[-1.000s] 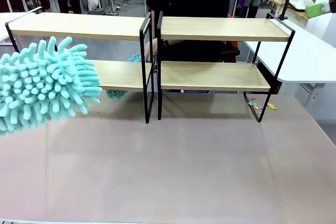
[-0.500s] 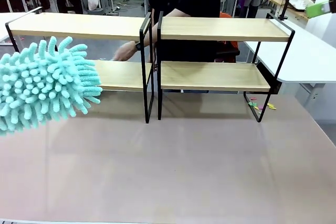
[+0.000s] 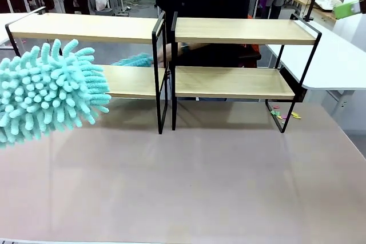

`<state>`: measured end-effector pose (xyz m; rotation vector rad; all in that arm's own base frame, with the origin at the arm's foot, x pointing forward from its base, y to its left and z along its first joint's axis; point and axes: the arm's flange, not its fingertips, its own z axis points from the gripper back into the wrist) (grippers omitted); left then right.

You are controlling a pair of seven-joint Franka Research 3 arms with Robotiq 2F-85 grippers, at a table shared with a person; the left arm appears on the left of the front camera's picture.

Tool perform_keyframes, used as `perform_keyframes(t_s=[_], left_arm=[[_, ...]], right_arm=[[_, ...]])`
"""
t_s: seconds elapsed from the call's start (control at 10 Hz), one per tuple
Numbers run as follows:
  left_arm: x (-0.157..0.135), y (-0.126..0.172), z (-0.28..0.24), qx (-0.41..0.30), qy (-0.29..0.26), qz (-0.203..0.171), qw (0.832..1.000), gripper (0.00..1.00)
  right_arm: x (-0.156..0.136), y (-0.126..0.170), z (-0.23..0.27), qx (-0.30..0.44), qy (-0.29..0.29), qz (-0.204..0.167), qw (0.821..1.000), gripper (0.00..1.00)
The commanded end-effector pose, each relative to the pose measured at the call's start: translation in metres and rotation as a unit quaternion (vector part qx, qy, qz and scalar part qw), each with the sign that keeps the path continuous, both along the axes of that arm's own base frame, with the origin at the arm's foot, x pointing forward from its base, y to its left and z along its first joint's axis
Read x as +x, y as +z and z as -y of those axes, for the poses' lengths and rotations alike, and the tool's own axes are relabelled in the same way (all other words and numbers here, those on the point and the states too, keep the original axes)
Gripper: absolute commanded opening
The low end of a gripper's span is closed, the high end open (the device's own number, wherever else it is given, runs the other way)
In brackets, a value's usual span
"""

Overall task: Clean the shelves.
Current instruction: Place the Duster on the table.

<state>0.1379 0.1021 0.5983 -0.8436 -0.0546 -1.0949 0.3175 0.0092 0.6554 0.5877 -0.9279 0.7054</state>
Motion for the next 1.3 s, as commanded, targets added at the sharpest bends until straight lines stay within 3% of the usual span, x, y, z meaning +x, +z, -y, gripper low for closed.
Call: perform_keyframes(t_s=[0.0, 0.6, 0.7, 0.8, 0.9, 1.0, 1.2], left_arm=[[-0.004, 0.002, 0.0, -0.002, -0.01, 0.005, 1.0, 0.13], [0.0, 0.0, 0.0, 0.0, 0.0, 0.0, 1.0, 0.13], [0.017, -0.002, 0.022, 0.027, -0.062, 0.016, 0.998, 0.13], [0.031, -0.01, 0.034, 0.046, -0.122, 0.026, 0.991, 0.13], [0.04, -0.027, 0.04, 0.064, -0.182, 0.015, 0.981, 0.13], [0.07, -0.056, 0.043, 0.115, -0.19, -0.018, 0.975, 0.13], [0.112, -0.105, 0.054, 0.124, -0.151, -0.099, 0.976, 0.13]], right_arm=[[0.0, 0.001, -0.001, 0.002, 0.001, 0.002, 1.0, 1.0], [0.0, 0.0, 0.0, 0.0, 0.0, 0.0, 1.0, 1.0], [0.019, -0.008, -0.028, -0.014, 0.029, -0.03, 0.999, 1.0], [0.035, -0.028, -0.048, 0.032, 0.057, -0.08, 0.995, 1.0], [0.044, -0.058, -0.061, 0.124, 0.102, -0.161, 0.974, 1.0], [0.049, -0.105, -0.072, 0.197, 0.093, -0.253, 0.943, 1.0], [0.023, -0.166, -0.053, 0.196, 0.025, -0.368, 0.909, 1.0]])
